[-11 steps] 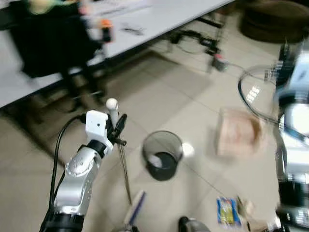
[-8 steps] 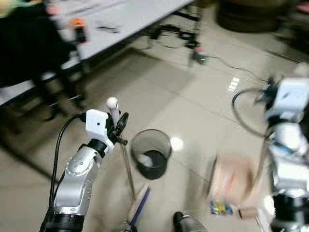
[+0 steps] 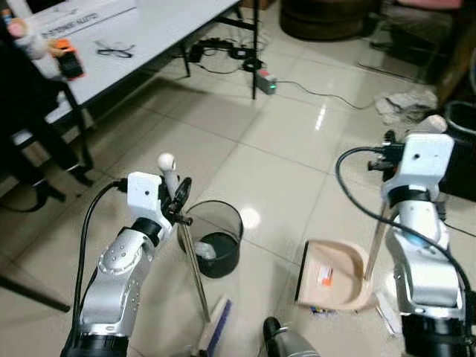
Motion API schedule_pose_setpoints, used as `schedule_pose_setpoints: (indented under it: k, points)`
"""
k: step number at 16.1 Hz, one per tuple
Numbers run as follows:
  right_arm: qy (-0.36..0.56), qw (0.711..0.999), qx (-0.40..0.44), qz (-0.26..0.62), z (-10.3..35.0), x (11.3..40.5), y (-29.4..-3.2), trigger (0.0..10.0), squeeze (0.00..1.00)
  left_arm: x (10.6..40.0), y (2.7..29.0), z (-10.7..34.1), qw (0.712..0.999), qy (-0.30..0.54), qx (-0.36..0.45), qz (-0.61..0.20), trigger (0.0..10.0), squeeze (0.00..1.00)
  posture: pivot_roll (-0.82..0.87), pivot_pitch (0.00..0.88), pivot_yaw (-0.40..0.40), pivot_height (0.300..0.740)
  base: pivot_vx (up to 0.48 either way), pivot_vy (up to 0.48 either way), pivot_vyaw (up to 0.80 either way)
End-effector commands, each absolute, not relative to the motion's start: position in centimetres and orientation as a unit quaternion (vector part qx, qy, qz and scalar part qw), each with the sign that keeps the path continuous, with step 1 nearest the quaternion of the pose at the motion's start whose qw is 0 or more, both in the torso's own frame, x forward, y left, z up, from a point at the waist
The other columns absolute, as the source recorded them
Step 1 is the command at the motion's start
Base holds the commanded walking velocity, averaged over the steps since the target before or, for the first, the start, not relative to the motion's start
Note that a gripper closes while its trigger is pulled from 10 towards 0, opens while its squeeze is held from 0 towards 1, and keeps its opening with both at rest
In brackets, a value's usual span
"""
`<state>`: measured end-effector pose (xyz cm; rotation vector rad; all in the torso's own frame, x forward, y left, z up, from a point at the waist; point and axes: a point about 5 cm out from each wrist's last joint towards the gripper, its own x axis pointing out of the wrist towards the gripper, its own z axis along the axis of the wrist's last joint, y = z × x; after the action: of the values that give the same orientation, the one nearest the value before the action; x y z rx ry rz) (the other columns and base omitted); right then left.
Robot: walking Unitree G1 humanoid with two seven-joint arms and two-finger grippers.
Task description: Sweep floor
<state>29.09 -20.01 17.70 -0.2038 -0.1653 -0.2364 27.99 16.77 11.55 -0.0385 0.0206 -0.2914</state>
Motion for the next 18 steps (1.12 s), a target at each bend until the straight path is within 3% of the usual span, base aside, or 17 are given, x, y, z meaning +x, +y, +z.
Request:
schedule_pose_setpoints:
  k: [1, 11, 18]
  points:
    - [-0.077, 0.986, -0.097, -0.113, 17.7, 28.8, -19.9, 10.0, 0.00, 28.0, 16.8, 12.5, 0.989, -0.014, 0.000, -0.144, 10.0, 0.00, -0.05, 0.085, 0.060, 0.740, 0.000, 0.000, -0.80]
    - [-0.032, 0.996, -0.054, -0.069, 16.4, 28.3, -18.2, 10.0, 0.00, 28.3, 17.3, 13.0, 0.992, -0.030, 0.034, -0.117, 10.0, 0.00, -0.05, 0.093, 0.056, 0.740, 0.000, 0.000, -0.80]
    - [-0.012, 0.998, -0.045, -0.033, 15.8, 29.0, -16.8, 10.0, 0.00, 28.6, 16.9, 13.5, 0.993, -0.050, 0.042, -0.100, 10.0, 0.00, -0.03, 0.095, 0.001, 0.740, 0.078, 0.000, -0.80]
